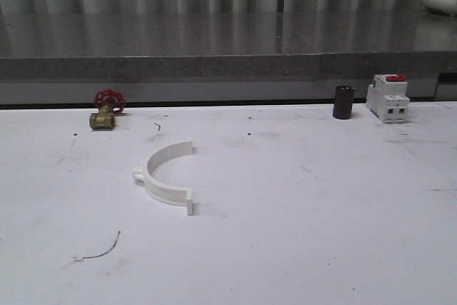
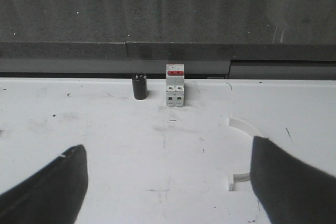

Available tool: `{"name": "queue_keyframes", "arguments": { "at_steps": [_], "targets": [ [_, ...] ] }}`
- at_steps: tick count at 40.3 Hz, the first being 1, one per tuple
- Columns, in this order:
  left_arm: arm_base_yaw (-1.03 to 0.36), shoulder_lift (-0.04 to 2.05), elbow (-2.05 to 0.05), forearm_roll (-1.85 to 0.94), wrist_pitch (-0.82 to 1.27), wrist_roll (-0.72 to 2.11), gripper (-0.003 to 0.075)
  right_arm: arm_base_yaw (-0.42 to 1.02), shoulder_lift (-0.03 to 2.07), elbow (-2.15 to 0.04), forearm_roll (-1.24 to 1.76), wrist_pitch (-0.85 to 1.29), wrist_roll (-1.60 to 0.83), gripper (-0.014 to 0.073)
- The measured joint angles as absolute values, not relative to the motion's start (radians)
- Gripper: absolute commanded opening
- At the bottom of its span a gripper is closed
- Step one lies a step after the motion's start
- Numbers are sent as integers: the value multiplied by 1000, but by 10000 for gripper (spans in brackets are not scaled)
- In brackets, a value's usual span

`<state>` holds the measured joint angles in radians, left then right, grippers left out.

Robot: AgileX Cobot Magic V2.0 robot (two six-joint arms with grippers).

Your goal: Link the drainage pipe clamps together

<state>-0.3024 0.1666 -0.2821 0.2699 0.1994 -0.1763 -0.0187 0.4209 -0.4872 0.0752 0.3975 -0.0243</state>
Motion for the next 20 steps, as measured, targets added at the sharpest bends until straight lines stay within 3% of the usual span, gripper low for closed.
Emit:
{"name": "queue_keyframes", "arguments": {
  "at_steps": [10,20],
  "targets": [
    [-302,167,-282,270,199,-176,-20,-19,792,-715,73,430,-24,587],
    [-302,167,-282,270,199,-176,-20,-96,1150,-974,56,608,-24,587]
  ]
}}
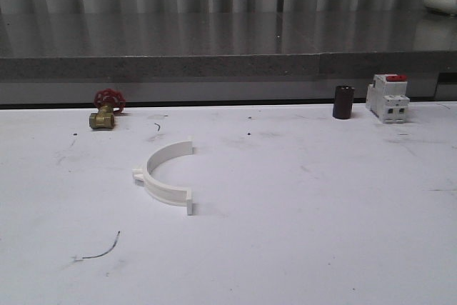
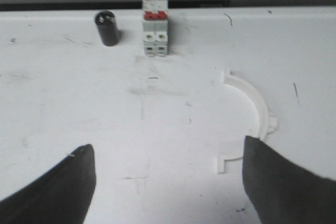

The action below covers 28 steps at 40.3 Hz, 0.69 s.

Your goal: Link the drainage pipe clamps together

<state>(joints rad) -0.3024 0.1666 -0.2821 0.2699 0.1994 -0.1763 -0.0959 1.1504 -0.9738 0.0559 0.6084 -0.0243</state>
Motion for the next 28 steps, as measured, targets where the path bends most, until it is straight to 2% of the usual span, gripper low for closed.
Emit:
{"name": "queue_keyframes", "arguments": {
  "at_steps": [15,28],
  "targets": [
    [-302,167,-282,270,199,-176,-20,-316,1588,-1244,29,822,-24,587],
    [-302,167,-282,272,199,-176,-20,-371,1900,-1468,18,889,-102,587]
  ]
}}
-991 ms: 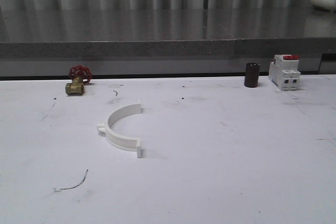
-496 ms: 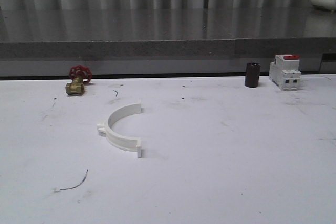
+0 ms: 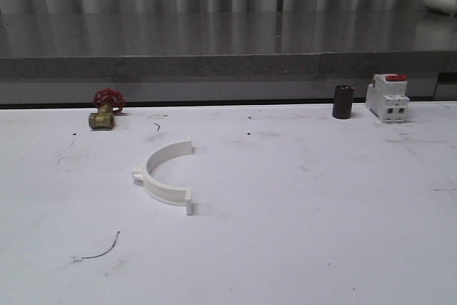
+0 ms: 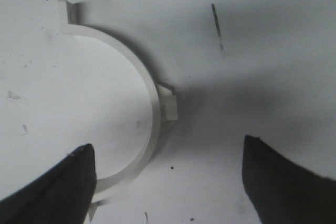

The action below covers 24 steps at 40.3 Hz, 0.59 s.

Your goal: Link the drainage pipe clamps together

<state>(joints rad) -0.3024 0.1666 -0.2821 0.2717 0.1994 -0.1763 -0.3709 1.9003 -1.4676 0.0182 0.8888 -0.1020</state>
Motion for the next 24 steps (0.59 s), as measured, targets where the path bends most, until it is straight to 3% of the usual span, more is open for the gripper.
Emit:
{"name": "queue_keyframes", "arguments": {
  "at_steps": [17,24],
  "targets": [
    [-302,167,-282,271,199,-176,-20,-371,2117,-1634,48,976,-185,580],
    [-302,167,-282,271,199,-176,-20,-371,2145,-1637,52,988,-193,433]
  ]
}}
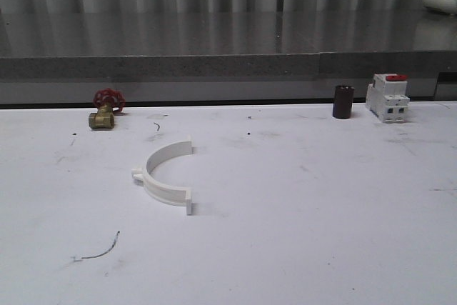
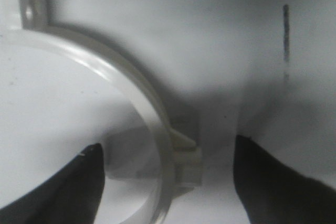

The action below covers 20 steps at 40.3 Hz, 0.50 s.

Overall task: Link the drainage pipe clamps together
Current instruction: 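Close the right gripper on the tab of the second clamp half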

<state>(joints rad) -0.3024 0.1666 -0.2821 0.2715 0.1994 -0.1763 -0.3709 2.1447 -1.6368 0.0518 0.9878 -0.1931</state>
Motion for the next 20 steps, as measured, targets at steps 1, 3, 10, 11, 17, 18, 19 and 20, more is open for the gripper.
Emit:
{"name": "queue_keyframes", "arguments": {
  "at_steps": [1,3,10,11,17,18,19,20],
  "targets": [
    [-302,167,-282,271,199,-176,-20,-371,2145,-1637,52,991,-193,402],
    [-302,167,-282,271,199,-176,-20,-371,2145,-1637,52,996,-193,342],
    [-302,167,-282,271,199,-176,-20,-371,2145,-1637,52,1007,-193,228],
    [-302,167,-282,271,199,-176,-20,-371,2145,-1637,52,1007,-193,221],
    [-302,167,-282,271,199,-176,-20,-371,2145,-1637,52,1007,-195,174],
    [-302,167,-282,271,199,-176,-20,-371,2145,-1637,52,1009,-195,167],
    [-302,167,-282,271,199,-176,-20,-371,2147,-1637,52,1009,-195,164],
    [-302,167,-282,271,199,-176,-20,-371,2147,-1637,52,1009,-195,159]
  ]
}}
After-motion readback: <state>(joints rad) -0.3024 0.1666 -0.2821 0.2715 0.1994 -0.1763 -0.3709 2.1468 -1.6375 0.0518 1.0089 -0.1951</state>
